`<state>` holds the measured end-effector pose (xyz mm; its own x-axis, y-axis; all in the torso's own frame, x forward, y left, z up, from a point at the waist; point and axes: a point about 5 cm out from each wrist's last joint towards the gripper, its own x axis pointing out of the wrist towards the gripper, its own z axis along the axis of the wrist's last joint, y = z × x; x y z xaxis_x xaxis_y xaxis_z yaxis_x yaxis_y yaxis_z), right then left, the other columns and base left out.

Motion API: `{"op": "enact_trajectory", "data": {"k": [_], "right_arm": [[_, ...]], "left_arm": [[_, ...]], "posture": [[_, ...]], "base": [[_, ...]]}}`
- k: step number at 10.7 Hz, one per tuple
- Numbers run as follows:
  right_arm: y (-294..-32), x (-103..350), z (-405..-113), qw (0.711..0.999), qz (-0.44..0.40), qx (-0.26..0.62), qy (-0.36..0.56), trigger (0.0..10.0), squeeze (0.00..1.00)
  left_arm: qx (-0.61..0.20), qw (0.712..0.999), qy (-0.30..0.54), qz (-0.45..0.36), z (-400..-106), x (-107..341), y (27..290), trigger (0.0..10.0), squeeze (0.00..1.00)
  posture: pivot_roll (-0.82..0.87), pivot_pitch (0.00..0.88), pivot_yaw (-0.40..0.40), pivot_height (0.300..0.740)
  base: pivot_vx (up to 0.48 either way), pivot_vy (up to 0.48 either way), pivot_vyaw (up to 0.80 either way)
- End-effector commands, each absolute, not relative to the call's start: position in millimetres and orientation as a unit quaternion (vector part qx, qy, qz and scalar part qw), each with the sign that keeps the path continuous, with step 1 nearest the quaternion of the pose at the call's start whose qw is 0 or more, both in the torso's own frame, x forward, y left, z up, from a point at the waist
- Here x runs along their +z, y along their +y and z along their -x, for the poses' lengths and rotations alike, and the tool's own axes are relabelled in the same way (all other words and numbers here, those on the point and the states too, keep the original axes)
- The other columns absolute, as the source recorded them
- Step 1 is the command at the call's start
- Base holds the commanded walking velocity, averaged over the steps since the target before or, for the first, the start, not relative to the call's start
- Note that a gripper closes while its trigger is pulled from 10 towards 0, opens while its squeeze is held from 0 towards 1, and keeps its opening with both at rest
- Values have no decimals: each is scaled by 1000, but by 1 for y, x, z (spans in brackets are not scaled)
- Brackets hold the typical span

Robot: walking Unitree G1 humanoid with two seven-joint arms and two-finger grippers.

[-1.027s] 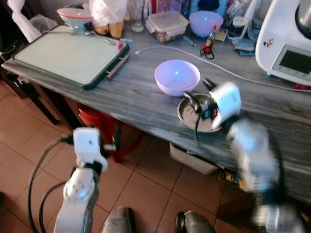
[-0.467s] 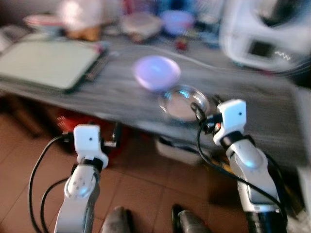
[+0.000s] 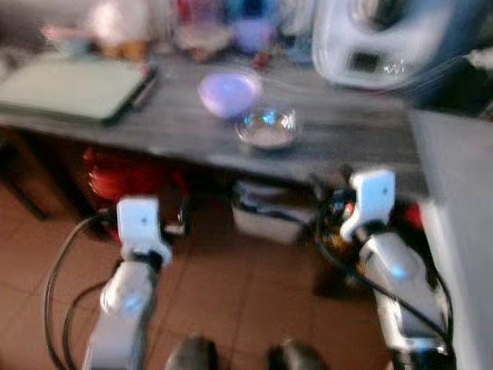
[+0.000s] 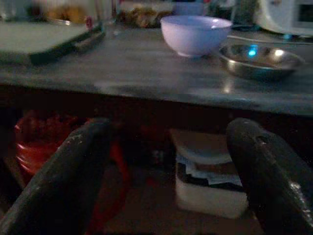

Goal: Setting the table

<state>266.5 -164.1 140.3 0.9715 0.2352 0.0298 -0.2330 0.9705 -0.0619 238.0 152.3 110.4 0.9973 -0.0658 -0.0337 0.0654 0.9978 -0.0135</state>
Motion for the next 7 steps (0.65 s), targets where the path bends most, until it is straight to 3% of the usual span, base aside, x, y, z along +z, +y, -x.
{"op": "enact_trajectory", "data": {"k": [1, 3, 5, 6, 7], "right_arm": [[-174, 137, -263, 995, 19, 95, -3, 10000, 0], [-182, 131, -253, 998, 17, 53, 5, 10000, 0], [-176, 128, -249, 999, 12, 45, 10, 10000, 0], [-175, 127, -247, 999, 14, 44, 7, 10000, 0], [-176, 127, -249, 999, 14, 40, 7, 10000, 0]], "left_arm": [[-30, 999, 21, 5, -235, 109, 154, 10000, 0], [-28, 999, 28, 0, -230, 105, 159, 10000, 0], [-28, 999, 31, 5, -228, 103, 156, 10000, 0], [-35, 999, 25, 9, -228, 104, 153, 10000, 0], [-45, 999, 19, 6, -228, 107, 154, 10000, 0]], "posture": [[-5, 34, 33, 740], [-11, 25, 34, 740], [-11, 15, 34, 740], [-10, 12, 33, 740], [-10, 14, 34, 740]], "base": [[-319, 0, 0], [-317, 0, -209], [-294, 0, -800], [0, 0, -800], [0, 0, 0]]}}
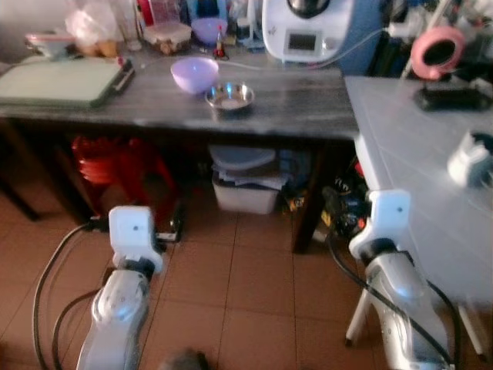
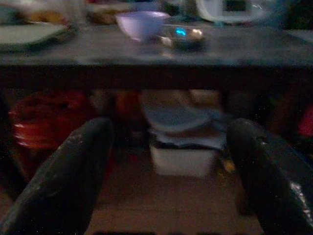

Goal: Setting the table

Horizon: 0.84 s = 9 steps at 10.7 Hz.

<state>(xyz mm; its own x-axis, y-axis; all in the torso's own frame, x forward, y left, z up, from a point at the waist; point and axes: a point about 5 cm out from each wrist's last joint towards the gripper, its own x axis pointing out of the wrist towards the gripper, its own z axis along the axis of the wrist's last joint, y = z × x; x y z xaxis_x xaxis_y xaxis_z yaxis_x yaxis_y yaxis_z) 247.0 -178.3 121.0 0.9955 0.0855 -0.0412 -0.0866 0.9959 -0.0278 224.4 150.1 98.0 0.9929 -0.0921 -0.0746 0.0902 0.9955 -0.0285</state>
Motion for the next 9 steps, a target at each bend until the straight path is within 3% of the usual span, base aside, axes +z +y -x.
{"op": "enact_trajectory", "data": {"k": [1, 6, 9], "right_arm": [[-176, 127, -249, 999, 14, 41, 7, 10000, 0], [-174, 124, -250, 998, -7, 63, 22, 10000, 0], [-167, 127, -253, 997, -4, 70, 15, 10000, 0]], "left_arm": [[-48, 999, 18, 12, -228, 107, 153, 10000, 0], [-69, 997, 27, 0, -225, 106, 150, 10000, 0], [-69, 997, 33, -9, -225, 105, 150, 10000, 0]], "posture": [[-8, 14, 36, 740], [-9, 29, 49, 740], [-9, 39, 42, 740]], "base": [[0, -472, 0], [0, -446, 0], [336, -330, 0]]}}
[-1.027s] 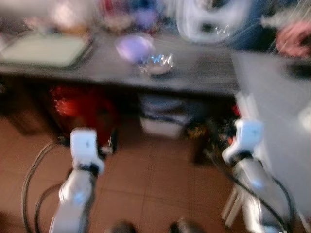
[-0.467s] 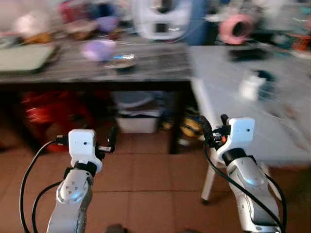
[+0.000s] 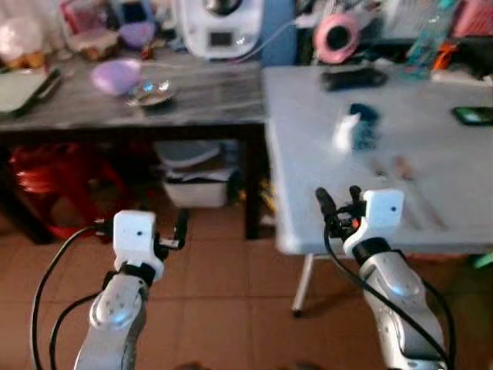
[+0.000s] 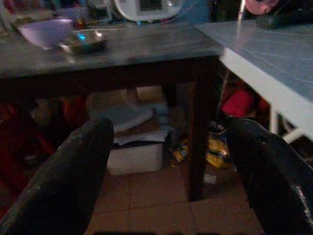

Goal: Setting the table

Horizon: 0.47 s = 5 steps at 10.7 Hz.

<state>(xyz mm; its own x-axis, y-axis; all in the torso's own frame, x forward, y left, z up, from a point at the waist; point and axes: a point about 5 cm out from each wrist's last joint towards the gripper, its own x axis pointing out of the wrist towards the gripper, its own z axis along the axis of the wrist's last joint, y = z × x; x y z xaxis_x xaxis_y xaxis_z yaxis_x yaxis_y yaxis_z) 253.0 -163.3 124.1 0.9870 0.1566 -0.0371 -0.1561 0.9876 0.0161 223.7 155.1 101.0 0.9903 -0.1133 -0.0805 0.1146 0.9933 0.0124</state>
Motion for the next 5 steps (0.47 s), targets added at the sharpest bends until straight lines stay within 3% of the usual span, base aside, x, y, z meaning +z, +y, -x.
{"op": "enact_trajectory", "data": {"k": [1, 5], "right_arm": [[-166, 128, -253, 997, -1, 77, 13, 10000, 0], [-164, 131, -257, 996, 7, 87, 7, 10000, 0]], "left_arm": [[-70, 997, 35, -8, -225, 105, 149, 10000, 0], [-72, 997, 33, -3, -225, 106, 147, 10000, 0]], "posture": [[-9, 41, 42, 740], [-9, 48, 41, 740]], "base": [[416, 0, 0], [430, 0, 0]]}}
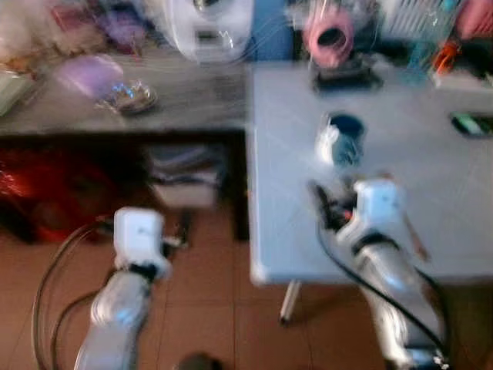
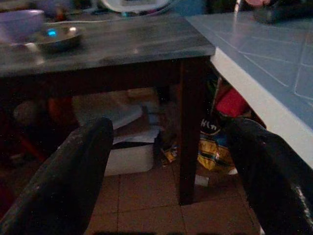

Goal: Setting the table

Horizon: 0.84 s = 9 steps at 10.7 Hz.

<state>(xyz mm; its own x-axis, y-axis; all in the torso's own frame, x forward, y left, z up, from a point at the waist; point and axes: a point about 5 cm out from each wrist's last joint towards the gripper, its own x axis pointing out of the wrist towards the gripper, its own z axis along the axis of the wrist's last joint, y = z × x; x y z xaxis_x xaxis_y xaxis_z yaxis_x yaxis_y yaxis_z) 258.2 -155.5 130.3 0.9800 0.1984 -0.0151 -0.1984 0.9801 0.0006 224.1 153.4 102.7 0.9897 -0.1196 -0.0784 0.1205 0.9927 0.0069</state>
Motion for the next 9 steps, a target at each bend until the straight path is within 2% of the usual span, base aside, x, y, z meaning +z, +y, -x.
{"op": "enact_trajectory", "data": {"k": [1, 6, 7, 9], "right_arm": [[-163, 131, -257, 996, 4, 87, 8, 10000, 0], [-162, 121, -255, 996, 0, 89, 33, 10000, 0], [-163, 120, -255, 995, 1, 88, 35, 10000, 0], [-164, 120, -255, 996, 2, 89, 33, 10000, 0]], "left_arm": [[-75, 997, 20, 10, -225, 109, 145, 10000, 0], [-81, 996, 20, 18, -224, 108, 146, 10000, 0], [-91, 995, 20, 16, -223, 108, 146, 10000, 0], [-93, 995, 19, 15, -223, 108, 146, 10000, 0]], "posture": [[-8, 49, 41, 740], [-6, 53, 39, 740], [-8, 56, 39, 740], [-8, 57, 39, 740]], "base": [[0, 0, 0], [0, 0, 0], [0, -480, -563], [0, -471, 0]]}}
